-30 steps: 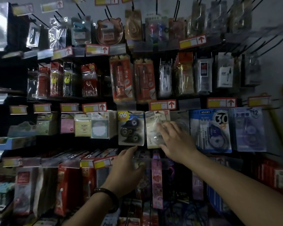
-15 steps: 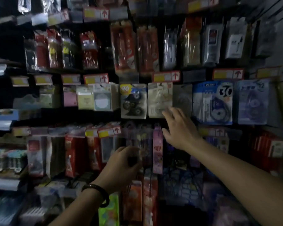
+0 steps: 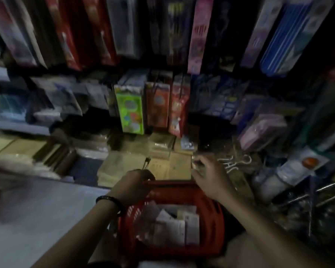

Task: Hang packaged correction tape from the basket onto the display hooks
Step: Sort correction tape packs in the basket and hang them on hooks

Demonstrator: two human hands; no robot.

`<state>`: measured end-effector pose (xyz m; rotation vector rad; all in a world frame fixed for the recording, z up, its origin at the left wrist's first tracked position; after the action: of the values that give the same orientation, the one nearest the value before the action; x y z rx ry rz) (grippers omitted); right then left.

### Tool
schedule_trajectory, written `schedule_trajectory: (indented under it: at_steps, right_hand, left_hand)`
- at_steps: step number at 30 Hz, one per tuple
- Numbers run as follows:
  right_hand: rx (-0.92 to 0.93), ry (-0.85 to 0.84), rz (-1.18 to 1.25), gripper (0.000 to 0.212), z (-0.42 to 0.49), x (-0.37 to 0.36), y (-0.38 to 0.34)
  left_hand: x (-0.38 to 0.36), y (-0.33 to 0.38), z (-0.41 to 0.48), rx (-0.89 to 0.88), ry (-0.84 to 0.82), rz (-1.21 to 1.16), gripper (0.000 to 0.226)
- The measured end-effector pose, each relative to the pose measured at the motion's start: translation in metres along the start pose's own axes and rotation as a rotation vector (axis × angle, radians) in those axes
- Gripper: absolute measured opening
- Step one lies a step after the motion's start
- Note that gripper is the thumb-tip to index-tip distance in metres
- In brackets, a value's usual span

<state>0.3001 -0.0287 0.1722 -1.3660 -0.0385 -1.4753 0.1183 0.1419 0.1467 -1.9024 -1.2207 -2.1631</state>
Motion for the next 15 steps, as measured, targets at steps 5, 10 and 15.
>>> schedule_trajectory:
  at_steps: [5, 10, 15]
  right_hand:
    - [-0.287, -0.209, 0.032, 0.016, -0.087, -0.107, 0.083]
    - [-0.537, -0.391, 0.041, 0.028, -0.158, -0.212, 0.17]
    - [-0.676, -0.5, 0.01, 0.044, -0.188, -0.276, 0.222]
  left_hand:
    - [-0.084, -0.054, -0.014, 0.088, -0.097, 0.015, 0.026]
    - [-0.174, -0.097, -0.021, 0.189, -0.249, -0.039, 0.029]
    - [-0.224, -0.129, -0.021, 0.254, -0.41, -0.038, 0.035]
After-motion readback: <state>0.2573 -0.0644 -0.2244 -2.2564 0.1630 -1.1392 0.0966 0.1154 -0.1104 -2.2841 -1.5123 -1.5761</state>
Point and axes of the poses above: each hand's wrist, its own z-axis towards the middle knuckle, its own x-axis out of the back of the hand, y = z × x, the point moved 9 cm from there along z, towards the middle knuckle, and after that the axes turned 11 degrees about y, right-handed, at the moved point
